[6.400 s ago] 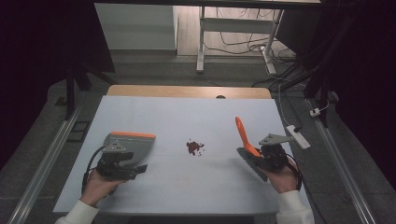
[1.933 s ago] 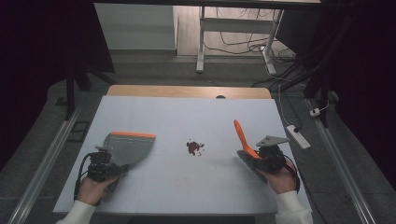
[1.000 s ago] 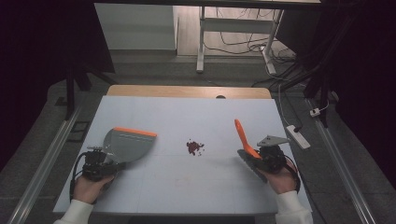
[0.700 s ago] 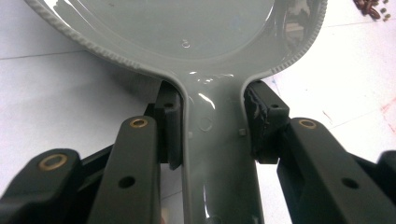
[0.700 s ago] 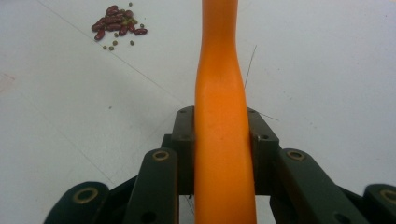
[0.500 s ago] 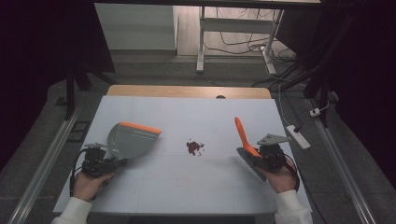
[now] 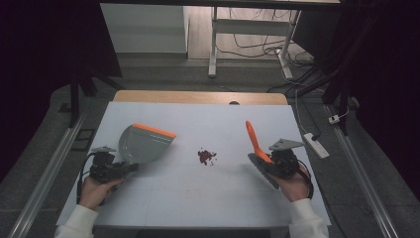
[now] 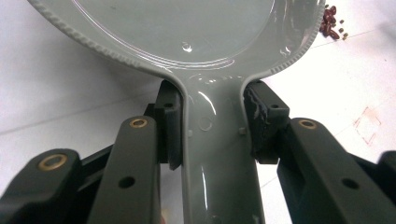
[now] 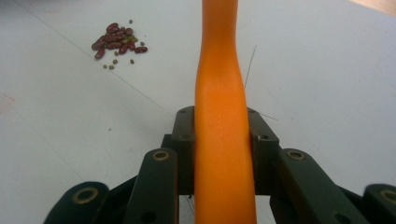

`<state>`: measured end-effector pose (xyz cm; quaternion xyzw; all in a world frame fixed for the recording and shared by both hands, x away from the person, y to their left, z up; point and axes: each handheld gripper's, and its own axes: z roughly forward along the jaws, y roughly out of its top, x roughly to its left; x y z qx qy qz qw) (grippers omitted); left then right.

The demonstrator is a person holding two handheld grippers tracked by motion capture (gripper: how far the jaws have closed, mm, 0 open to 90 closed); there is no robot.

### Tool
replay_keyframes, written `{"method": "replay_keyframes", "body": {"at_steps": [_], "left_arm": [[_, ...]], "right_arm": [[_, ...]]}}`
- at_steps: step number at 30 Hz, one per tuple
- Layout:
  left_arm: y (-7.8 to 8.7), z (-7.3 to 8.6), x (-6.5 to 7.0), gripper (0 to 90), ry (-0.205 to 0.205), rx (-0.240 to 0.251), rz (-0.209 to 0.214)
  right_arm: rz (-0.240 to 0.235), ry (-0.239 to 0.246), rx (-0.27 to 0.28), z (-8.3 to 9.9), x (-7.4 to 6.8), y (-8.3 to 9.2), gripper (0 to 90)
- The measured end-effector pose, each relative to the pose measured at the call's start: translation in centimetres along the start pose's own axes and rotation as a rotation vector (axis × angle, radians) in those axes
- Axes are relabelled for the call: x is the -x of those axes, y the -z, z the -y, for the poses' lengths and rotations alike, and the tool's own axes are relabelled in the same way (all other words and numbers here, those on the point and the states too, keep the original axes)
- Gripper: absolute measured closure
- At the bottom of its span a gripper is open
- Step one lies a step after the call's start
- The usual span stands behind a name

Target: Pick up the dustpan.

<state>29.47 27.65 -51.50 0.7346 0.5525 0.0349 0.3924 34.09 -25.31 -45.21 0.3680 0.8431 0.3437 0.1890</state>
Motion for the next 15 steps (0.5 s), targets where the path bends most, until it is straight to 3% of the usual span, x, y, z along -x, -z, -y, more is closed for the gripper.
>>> {"method": "replay_keyframes", "body": {"at_steps": [8,15], "left_arm": [[0.0,-0.6,-0.3,61.3,-0.057,0.033,0.038],[0.0,-0.9,-0.4,61.3,-0.096,0.031,0.079]], "right_arm": [[-0.013,0.002,0.012,-1.2,-0.2,-0.7,70.3],[-0.033,-0.017,0.041,-2.2,-0.2,-1.0,70.4]]}}
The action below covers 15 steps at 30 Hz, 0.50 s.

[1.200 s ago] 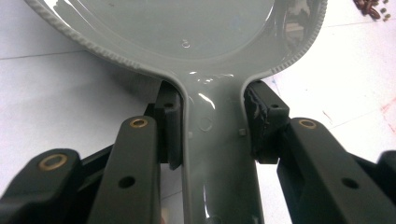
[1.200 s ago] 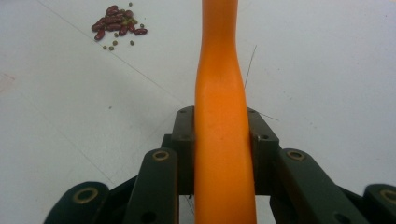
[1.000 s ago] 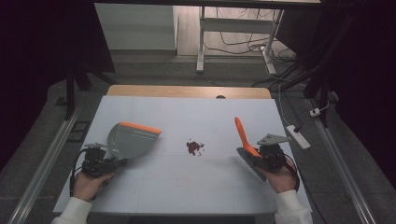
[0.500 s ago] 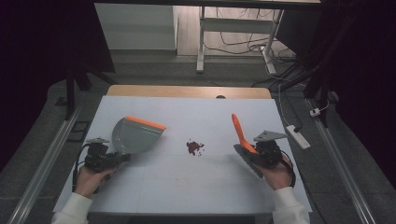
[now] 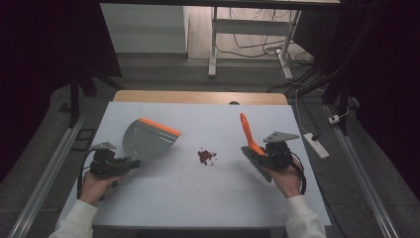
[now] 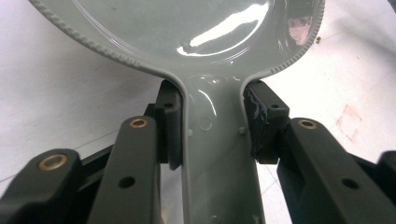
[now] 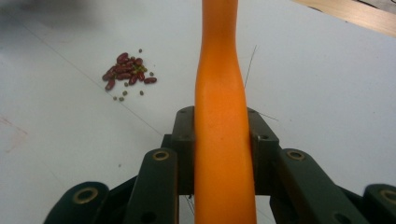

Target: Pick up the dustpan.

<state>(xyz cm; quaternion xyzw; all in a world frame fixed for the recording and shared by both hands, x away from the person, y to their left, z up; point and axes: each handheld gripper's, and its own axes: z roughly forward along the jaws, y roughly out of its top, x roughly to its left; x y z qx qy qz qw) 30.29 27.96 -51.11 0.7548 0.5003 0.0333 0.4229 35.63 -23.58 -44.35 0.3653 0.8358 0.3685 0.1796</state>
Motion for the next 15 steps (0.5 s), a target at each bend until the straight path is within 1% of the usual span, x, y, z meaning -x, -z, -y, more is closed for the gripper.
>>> {"method": "replay_keyframes", "body": {"at_steps": [2,3,7,10,13,15], "left_arm": [[-0.1,-0.1,0.2,61.3,-0.024,-0.006,0.017],[-0.1,-0.1,0.2,61.3,-0.024,-0.006,0.017],[-0.1,-0.1,0.5,61.3,-0.058,-0.013,0.035],[0.0,-0.2,0.7,61.3,-0.076,-0.017,0.048],[0.1,-0.1,0.9,61.3,-0.091,-0.02,0.053],[0.4,0.0,1.0,61.3,-0.106,-0.026,0.065]], "right_arm": [[-0.003,0.0,-0.001,-0.2,-0.1,-0.2,70.4],[-0.003,0.005,-0.001,-0.3,-0.2,-0.3,70.4],[-0.009,0.007,0.0,-0.7,-0.3,-0.7,70.4],[-0.016,0.007,0.007,-1.1,-0.3,-1.0,70.4],[-0.023,0.003,0.011,-1.5,-0.4,-1.3,70.3],[-0.03,-0.001,0.013,-1.8,-0.4,-1.6,70.4]]}}
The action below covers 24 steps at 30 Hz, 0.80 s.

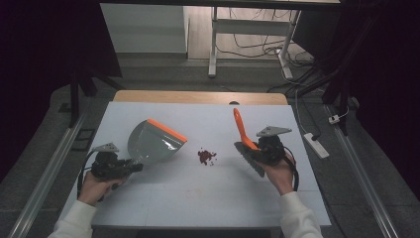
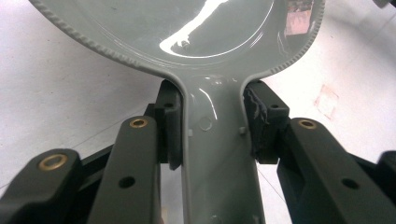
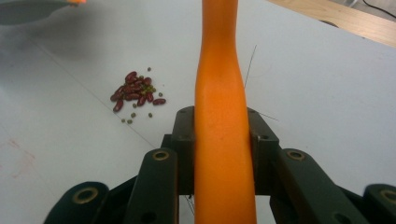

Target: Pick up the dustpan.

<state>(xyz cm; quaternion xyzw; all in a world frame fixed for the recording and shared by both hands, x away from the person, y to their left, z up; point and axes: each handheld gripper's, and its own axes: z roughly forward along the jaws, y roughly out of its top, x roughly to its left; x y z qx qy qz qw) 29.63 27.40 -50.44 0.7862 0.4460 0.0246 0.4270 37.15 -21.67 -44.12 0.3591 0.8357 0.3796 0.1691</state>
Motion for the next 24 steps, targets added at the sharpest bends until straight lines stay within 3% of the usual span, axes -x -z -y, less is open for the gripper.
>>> {"method": "replay_keyframes", "body": {"at_steps": [10,13,17,24], "left_arm": [[-0.2,0.0,0.6,61.3,-0.056,-0.046,0.048],[-0.2,-0.3,1.3,61.3,-0.058,-0.05,0.091],[-0.3,-0.5,1.8,61.3,-0.066,-0.059,0.081],[-0.7,-0.5,2.1,61.3,-0.102,-0.096,0.098]], "right_arm": [[-0.021,0.014,-0.01,-1.2,-0.5,-1.9,70.4],[-0.029,0.016,-0.011,-1.5,-0.6,-2.4,70.4],[-0.033,0.017,-0.013,-1.7,-0.8,-2.9,70.3],[-0.041,0.031,-0.011,-2.3,-1.1,-3.7,70.4]]}}
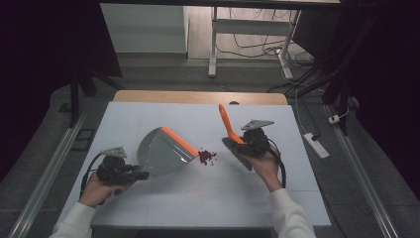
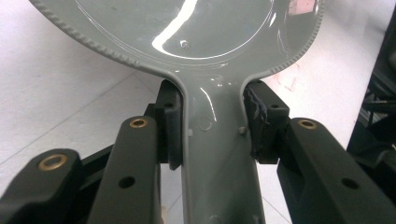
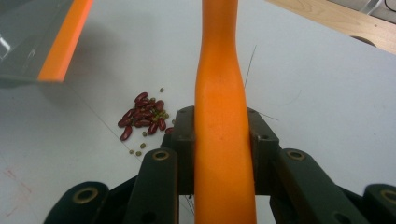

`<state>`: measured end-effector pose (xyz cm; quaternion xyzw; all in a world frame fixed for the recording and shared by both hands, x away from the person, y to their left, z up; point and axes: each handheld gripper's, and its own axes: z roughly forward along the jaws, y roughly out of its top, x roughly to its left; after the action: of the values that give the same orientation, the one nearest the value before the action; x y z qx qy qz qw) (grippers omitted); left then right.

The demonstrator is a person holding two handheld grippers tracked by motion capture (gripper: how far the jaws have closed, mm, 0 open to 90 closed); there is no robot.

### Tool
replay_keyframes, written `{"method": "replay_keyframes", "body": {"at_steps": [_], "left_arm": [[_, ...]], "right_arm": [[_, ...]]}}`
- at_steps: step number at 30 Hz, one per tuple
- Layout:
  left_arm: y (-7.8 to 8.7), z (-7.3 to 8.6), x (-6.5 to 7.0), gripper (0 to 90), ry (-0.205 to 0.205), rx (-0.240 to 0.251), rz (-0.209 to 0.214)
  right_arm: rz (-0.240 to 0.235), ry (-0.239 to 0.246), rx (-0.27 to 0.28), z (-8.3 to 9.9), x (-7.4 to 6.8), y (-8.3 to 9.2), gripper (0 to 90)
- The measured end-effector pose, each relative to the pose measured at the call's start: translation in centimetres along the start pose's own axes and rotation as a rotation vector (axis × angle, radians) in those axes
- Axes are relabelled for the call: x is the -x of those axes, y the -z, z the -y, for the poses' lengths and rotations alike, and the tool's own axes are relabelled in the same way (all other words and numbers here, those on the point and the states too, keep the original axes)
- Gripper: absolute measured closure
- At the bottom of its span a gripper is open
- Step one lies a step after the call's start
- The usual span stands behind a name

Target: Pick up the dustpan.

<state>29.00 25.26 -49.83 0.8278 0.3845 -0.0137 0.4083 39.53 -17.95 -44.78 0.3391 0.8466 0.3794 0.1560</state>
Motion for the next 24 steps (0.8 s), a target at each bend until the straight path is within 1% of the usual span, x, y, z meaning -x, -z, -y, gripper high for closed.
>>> {"method": "replay_keyframes", "body": {"at_steps": [1,2,3,4,5,6,10,14,15,21,24], "left_arm": [[-0.1,0.0,0.1,61.3,-0.019,-0.021,0.016],[-0.1,0.0,0.1,61.3,-0.019,-0.021,0.016],[-0.2,0.0,0.2,61.3,-0.029,-0.031,0.027],[-0.3,0.0,0.4,61.3,-0.04,-0.039,0.036],[-0.5,-0.1,0.7,61.3,-0.059,-0.056,0.045],[-0.5,-0.1,0.7,61.3,-0.059,-0.056,0.045],[-0.9,-0.4,1.3,61.3,-0.084,-0.092,0.047],[-1.2,-0.4,1.6,61.3,-0.095,-0.107,0.056],[-1.3,-0.4,1.6,61.3,-0.103,-0.115,0.059],[-1.7,-0.4,1.9,61.3,-0.115,-0.141,0.064],[-2.0,-0.4,2.0,61.3,-0.12,-0.159,0.074]], "right_arm": [[0.001,0.005,0.001,-0.1,0.0,-0.1,70.3],[0.001,0.005,0.001,-0.1,0.0,-0.1,70.3],[0.004,0.009,0.001,-0.1,0.0,-0.1,70.4],[0.007,0.015,0.007,-0.3,-0.1,-0.2,70.3],[0.007,0.014,0.007,-0.3,-0.2,-0.2,70.4],[0.006,0.011,0.009,-0.4,-0.2,-0.3,70.4],[0.004,0.015,0.009,-0.5,-0.2,-0.5,70.4],[0.001,0.013,0.007,-0.5,-0.3,-0.8,70.4],[-0.001,0.013,0.006,-0.6,-0.3,-1.0,70.4],[-0.004,0.021,0.007,-0.7,-0.4,-1.2,70.3],[-0.006,0.022,0.003,-0.8,-0.4,-1.4,70.4]]}}
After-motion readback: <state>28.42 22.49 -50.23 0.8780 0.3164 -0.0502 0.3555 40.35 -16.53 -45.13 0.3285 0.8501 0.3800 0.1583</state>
